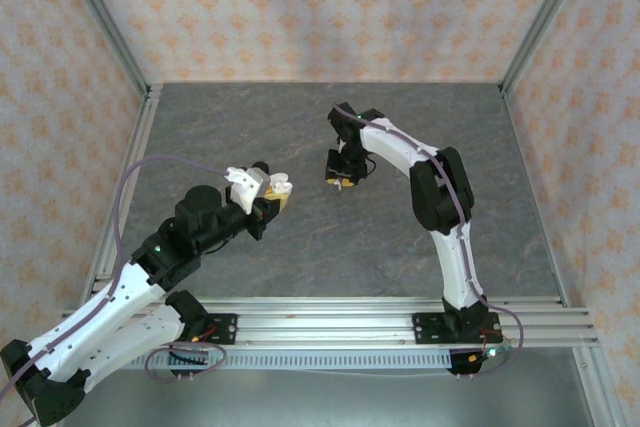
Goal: Insert wireless bluetooth earbuds into charging case
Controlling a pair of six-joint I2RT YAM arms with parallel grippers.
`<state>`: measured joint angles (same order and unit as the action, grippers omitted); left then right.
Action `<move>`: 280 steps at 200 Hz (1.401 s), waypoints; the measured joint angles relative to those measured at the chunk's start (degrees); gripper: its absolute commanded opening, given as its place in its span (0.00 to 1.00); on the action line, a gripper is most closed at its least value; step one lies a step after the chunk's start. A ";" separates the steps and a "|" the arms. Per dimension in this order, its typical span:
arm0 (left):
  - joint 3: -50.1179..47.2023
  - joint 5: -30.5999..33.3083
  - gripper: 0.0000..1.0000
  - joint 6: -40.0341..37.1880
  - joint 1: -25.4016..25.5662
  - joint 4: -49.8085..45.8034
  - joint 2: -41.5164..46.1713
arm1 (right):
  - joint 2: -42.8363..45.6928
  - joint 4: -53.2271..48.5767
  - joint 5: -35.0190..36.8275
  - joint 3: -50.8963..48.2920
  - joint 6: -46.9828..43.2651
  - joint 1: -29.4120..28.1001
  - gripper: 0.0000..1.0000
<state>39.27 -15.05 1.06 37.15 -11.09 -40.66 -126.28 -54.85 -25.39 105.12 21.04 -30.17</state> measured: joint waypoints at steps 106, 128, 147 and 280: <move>0.00 0.04 0.00 0.02 0.00 0.00 -0.02 | -9.25 -7.52 2.51 13.18 -8.92 0.24 0.37; 0.00 0.04 0.00 0.02 0.00 0.00 -0.20 | -9.92 -8.31 2.51 13.20 -9.38 0.22 0.37; 0.00 0.07 0.00 0.20 0.00 0.00 -0.63 | -10.25 -8.66 2.51 13.25 -9.77 0.20 0.36; 0.02 0.04 0.00 0.87 0.00 0.61 -3.82 | -11.15 -9.31 5.51 13.29 -12.57 -0.81 0.23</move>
<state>39.29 -15.00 1.93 37.15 -10.48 -44.49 -137.43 -64.16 -19.88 118.41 8.47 -30.98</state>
